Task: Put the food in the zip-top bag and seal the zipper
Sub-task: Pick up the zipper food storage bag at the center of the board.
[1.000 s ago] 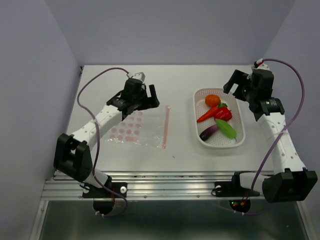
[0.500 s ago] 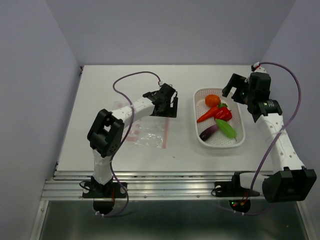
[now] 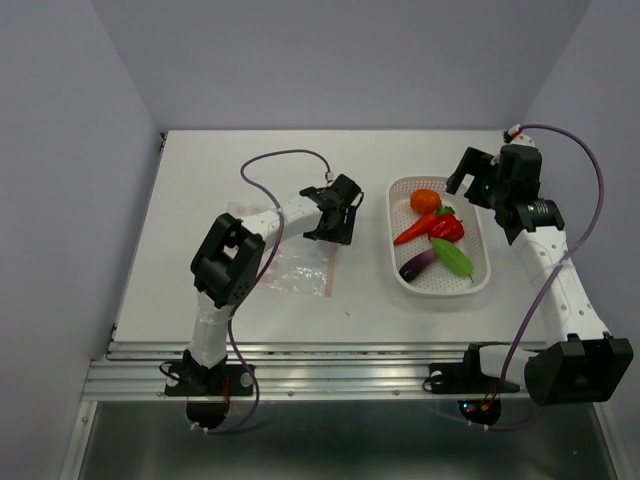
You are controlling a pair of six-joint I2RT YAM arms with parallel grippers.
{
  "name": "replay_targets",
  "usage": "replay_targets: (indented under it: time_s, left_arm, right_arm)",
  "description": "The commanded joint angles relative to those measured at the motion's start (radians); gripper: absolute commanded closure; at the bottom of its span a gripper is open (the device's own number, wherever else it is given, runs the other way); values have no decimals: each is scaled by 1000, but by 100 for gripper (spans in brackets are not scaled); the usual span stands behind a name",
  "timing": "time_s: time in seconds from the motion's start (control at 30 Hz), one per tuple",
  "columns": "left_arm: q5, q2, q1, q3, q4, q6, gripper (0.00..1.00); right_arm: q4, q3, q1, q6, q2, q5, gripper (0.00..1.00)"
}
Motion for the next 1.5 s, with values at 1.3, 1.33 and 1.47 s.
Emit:
replay_targets:
  time_s: [1.3, 1.33, 1.47]
  left_arm:
    - [34, 39, -8, -12, -1, 20, 64]
    - [37, 39, -8, -13, -1, 22, 70]
    - [59, 35, -8, -15, 7, 20, 90]
  right_arm:
    - [-25, 5, 1, -3, 28, 80, 0]
    - [-25, 5, 1, -3, 30, 80, 0]
    - [-28, 5, 1, -3, 33, 76, 0]
